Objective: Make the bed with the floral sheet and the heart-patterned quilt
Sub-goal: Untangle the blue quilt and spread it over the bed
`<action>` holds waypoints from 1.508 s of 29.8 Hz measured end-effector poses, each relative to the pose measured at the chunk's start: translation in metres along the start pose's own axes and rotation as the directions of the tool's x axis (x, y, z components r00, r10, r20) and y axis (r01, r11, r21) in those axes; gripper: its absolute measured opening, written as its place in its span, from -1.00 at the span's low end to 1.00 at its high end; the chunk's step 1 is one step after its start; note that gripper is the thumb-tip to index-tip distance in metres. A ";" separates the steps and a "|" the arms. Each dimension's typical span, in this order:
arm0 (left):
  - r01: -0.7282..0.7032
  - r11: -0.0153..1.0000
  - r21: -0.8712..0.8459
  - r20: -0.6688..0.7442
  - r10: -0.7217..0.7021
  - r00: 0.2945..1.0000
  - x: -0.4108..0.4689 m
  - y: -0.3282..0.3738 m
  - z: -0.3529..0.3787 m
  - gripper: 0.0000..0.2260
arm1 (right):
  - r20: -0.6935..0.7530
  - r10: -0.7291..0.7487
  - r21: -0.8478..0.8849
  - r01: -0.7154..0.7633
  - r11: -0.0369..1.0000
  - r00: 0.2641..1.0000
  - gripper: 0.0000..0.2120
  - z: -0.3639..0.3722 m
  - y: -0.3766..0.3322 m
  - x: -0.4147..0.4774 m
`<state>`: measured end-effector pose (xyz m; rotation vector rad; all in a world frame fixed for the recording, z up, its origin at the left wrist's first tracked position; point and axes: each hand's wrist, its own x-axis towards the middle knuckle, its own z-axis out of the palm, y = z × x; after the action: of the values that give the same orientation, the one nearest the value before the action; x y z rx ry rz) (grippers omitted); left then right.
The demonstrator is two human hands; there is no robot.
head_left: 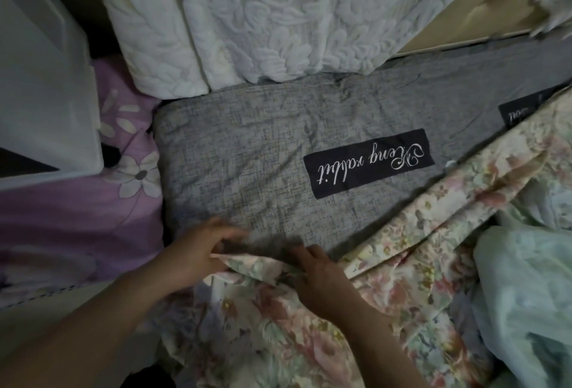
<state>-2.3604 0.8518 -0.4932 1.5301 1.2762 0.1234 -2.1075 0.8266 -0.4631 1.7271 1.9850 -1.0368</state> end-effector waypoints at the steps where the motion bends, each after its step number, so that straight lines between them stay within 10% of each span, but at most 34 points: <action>1: 0.021 1.000 -0.016 0.068 -0.020 0.997 0.001 0.000 -0.007 -0.59 | 0.037 -0.002 -0.047 0.004 0.999 0.999 -0.55 -0.005 -0.002 0.009; 3: 0.067 0.998 0.015 0.129 -0.068 0.989 0.001 0.010 -0.019 -0.87 | 0.127 0.017 -0.155 0.003 0.988 0.992 -0.62 -0.019 -0.003 0.016; 9: -0.031 0.991 -0.132 -0.305 -0.011 0.952 0.020 0.003 -0.064 -0.62 | -0.154 0.104 -0.256 -0.141 0.956 0.983 -0.81 -0.101 0.002 0.047; 14: 0.132 0.991 0.028 -0.896 -0.034 0.444 0.055 0.004 -0.126 -0.73 | -0.598 -0.072 -0.065 0.041 0.997 0.799 -0.87 -0.182 -0.066 0.109; 17: 0.276 0.958 -0.082 -0.932 -0.172 0.319 0.075 -0.014 -0.152 -0.68 | -0.620 -0.259 -0.213 0.159 0.964 0.741 -0.78 -0.183 -0.116 0.157; 23: 0.410 0.891 0.196 -0.855 -0.050 0.516 0.100 -0.050 -0.145 -0.83 | -0.238 -0.151 -0.271 0.084 0.959 0.960 -0.48 -0.150 -0.115 0.219; 35: 0.249 0.859 0.448 -0.662 0.130 0.738 0.096 -0.029 -0.146 -0.77 | -0.372 -0.077 -0.267 -0.027 0.963 0.925 -0.70 -0.130 -0.090 0.234; 39: 0.257 0.952 0.167 -0.658 -0.086 0.748 0.110 -0.023 -0.149 -0.76 | -0.678 -0.146 -0.068 0.136 0.988 0.721 -0.92 -0.134 -0.089 0.224; 42: 0.173 0.946 0.275 -0.822 0.138 0.553 0.105 -0.019 -0.162 -0.83 | -0.862 -0.118 0.033 0.286 0.958 0.494 -0.94 -0.146 -0.104 0.227; 45: 0.205 0.912 0.354 -0.838 0.212 0.503 0.098 -0.017 -0.170 -0.83 | -0.902 -0.099 0.051 0.332 0.942 0.421 -0.95 -0.144 -0.120 0.237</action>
<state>-2.4404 1.0319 -0.4872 1.9166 2.2242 0.7704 -2.2427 1.0964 -0.4806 2.5464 2.8628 -0.3473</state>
